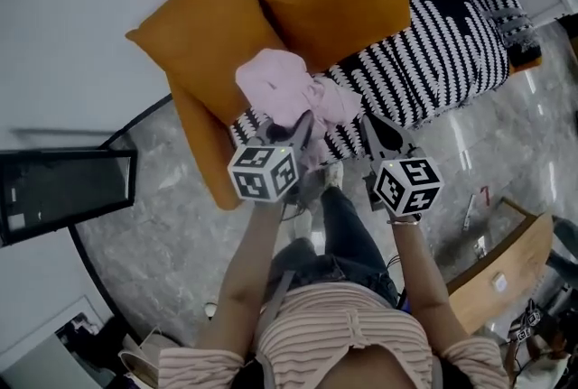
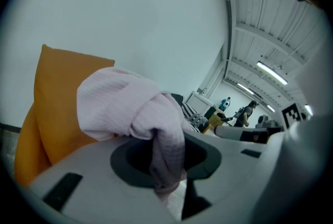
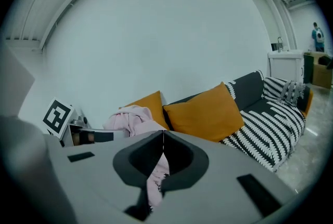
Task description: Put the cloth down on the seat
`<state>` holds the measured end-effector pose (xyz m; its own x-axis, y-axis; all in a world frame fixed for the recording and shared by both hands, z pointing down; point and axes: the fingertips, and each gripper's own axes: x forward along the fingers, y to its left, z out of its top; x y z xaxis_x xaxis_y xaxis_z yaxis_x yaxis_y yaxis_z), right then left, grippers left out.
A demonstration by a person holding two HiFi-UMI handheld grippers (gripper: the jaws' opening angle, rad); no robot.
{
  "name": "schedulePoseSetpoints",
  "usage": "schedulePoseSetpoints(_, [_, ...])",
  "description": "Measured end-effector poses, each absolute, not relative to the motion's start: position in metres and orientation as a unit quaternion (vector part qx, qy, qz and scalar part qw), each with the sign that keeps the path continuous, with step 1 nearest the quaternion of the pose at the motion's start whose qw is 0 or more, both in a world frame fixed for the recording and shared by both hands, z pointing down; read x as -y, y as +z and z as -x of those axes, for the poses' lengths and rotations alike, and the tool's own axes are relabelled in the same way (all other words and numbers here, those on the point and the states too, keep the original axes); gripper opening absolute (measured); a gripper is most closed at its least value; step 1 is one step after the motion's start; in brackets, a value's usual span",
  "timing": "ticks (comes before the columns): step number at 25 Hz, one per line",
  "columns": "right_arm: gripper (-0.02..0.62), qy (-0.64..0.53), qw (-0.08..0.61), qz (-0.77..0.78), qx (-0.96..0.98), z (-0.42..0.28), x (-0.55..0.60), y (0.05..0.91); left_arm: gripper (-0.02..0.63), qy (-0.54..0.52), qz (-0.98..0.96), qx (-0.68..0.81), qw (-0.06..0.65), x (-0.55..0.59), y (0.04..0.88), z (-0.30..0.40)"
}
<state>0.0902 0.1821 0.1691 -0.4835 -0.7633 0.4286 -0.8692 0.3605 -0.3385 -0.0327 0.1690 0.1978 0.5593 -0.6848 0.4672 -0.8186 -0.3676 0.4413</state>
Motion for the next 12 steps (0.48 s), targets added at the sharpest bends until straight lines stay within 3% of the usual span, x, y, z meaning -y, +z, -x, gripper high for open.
schedulePoseSetpoints(12, [0.009, 0.299, 0.136, -0.467, 0.821, -0.104, -0.111, 0.219, 0.112, 0.127, -0.788, 0.473, 0.375, -0.112, 0.264, 0.012])
